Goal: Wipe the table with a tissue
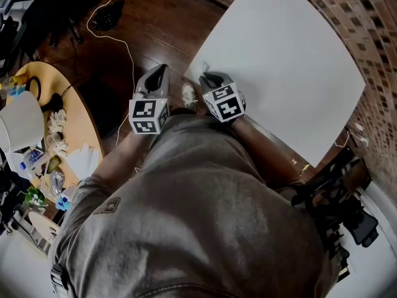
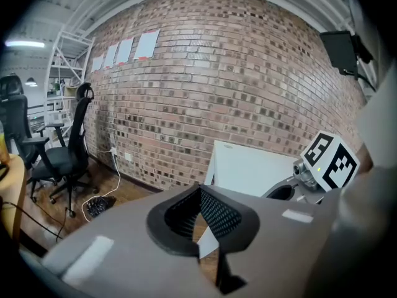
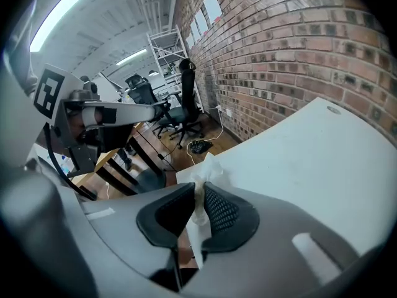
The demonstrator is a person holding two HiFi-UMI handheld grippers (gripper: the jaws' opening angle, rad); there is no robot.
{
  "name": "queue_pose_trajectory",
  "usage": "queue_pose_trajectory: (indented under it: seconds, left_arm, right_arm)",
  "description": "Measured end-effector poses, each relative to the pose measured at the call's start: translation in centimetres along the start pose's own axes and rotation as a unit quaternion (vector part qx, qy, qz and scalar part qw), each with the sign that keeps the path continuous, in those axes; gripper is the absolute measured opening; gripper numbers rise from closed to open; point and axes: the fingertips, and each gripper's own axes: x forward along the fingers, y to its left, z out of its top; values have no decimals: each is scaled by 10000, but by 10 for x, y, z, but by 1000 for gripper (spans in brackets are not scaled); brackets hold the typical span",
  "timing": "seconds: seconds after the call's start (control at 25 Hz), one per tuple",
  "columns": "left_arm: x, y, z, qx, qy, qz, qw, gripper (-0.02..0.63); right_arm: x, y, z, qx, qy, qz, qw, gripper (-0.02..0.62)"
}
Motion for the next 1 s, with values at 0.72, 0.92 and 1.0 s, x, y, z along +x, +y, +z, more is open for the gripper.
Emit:
queue_pose_trajectory:
  seconds: [0.72,0.92,1.0]
  left_arm:
    - [22,-42,4,263,90,-553,9981,2]
    - [24,-49,6,326,59,-608,9976,2]
    - [22,-49,9,378,20,-583,9976,2]
  right_arm:
    - [-39,-60,-30,789,-134,-777,9938,61]
    - [-49,-74,-37,1002,-180,-920,9905,61]
    - [-50,-73,-36,993,-178,-910,9907,61]
